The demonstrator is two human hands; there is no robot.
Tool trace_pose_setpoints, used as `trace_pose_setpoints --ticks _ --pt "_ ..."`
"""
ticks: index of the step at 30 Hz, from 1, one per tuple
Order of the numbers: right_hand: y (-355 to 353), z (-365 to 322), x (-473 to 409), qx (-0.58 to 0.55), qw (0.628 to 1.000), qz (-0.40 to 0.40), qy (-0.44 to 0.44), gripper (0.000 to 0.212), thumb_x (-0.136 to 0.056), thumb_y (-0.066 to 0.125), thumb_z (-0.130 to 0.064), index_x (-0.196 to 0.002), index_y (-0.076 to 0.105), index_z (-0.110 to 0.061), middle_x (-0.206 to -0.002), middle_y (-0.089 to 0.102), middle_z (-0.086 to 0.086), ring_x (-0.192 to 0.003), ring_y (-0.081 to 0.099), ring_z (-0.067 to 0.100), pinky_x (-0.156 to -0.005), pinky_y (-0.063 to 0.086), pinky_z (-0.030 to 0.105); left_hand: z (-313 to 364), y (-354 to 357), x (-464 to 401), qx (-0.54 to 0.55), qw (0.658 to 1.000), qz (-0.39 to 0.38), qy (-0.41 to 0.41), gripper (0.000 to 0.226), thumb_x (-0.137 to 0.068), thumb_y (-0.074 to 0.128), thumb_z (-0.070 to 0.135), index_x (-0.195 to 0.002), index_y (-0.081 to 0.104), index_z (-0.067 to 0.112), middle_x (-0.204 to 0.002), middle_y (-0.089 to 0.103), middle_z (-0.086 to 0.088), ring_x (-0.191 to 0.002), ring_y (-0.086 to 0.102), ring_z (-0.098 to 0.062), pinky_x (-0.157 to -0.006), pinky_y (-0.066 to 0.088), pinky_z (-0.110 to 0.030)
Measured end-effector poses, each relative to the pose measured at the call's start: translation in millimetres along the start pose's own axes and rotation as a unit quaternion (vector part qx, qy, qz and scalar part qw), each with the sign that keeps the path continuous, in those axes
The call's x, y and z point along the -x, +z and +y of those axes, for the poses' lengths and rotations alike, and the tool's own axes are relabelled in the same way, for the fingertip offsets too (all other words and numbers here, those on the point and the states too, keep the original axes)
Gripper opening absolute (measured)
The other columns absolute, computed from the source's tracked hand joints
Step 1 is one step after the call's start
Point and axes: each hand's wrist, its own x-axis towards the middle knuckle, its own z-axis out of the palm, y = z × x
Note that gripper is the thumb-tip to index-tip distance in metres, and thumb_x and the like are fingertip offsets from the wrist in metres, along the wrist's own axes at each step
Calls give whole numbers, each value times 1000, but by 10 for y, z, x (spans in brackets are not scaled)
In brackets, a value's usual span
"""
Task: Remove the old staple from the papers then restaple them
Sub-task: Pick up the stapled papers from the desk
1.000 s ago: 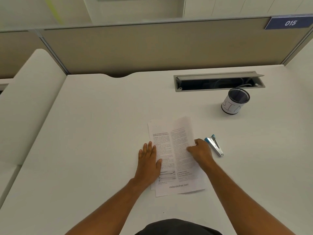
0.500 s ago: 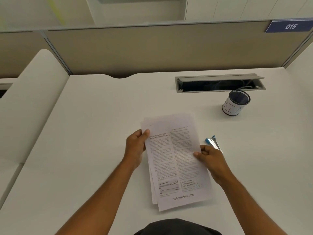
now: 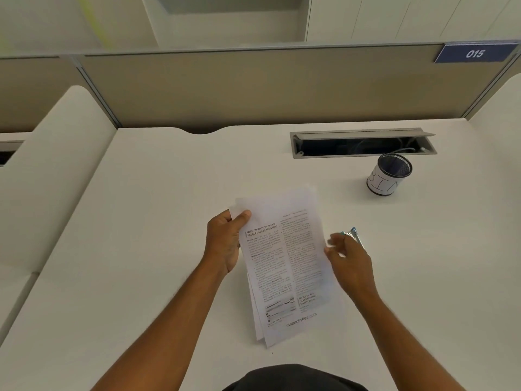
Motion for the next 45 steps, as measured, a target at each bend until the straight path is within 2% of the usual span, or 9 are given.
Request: trace_pose_setpoints --ticks 6,9,13,18,24,28,31,39,45 --pt "285 -495 343 2 975 -45 -219 50 -88 72 -21 -135 54 -20 -133 58 -8 -121 54 7 -103 44 25 47 199 196 44 999 20 -11 8 -89 72 8 -91 78 13 -92 80 -7 -85 74 -25 -76 60 -39" --pt "524 -608 535 69 949 -119 -283 75 -91 63 -39 -154 27 -23 -156 28 -15 -145 19 -3 -116 17 15 47 278 301 56 998 22 -13 9 -89 73 12 -95 79 13 -97 80 -10 -91 75 -30 -77 61 -40" --pt "700 -645 600 115 948 -95 -280 85 -95 60 -29 -157 3 -24 -161 2 -15 -142 -14 -13 -113 -2 9 91 296 399 66 998 12 -20 17 -89 74 18 -105 77 13 -104 79 -12 -97 75 -34 -80 62 -44" --pt "653 -705 580 85 956 -60 -273 70 -93 53 -4 -155 22 -14 -160 27 -2 -147 25 10 -116 15 16 175 320 501 142 989 -28 -28 12 -91 73 15 -95 79 6 -101 79 -16 -96 77 -31 -75 62 -38" --pt "389 -795 427 46 970 -40 -236 45 -99 44 -5 -140 51 -21 -129 66 -1 -112 64 19 -94 54 28 237 349 566 79 995 -31 50 18 -98 64 20 -101 79 11 -106 79 -9 -106 74 -24 -87 61 -42" --pt "158 -853 272 -20 981 -40 -189 28 -96 52 -11 -117 65 -25 -100 70 -17 -87 64 3 -70 50 15 368 296 536 -169 964 32 203 22 -97 65 19 -118 70 24 -121 73 6 -118 65 -12 -93 54 -18" --pt "12 -913 174 -45 982 -80 -163 18 -95 58 -13 -105 70 -21 -92 74 -5 -87 67 17 -77 56 38 497 232 482 -302 913 1 275 40 -95 67 19 -135 59 19 -137 64 5 -128 57 -8 -104 44 -18" --pt "-221 -1111 111 -47 967 -186 -168 16 -98 57 -15 -104 72 -15 -93 76 6 -87 71 28 -83 57 54 896 200 418 -399 883 -167 184 9 -87 74 33 -86 76 25 -75 76 0 -67 66 -4 -66 49 -23" --pt "-326 -1270 19 3 945 -246 -215 13 -98 58 -17 -97 72 -16 -86 73 9 -80 67 30 -74 57 46 1011 195 441 -368 891 -251 84 15 -92 71 31 -94 80 18 -89 81 -5 -74 75 -19 -68 59 -27"
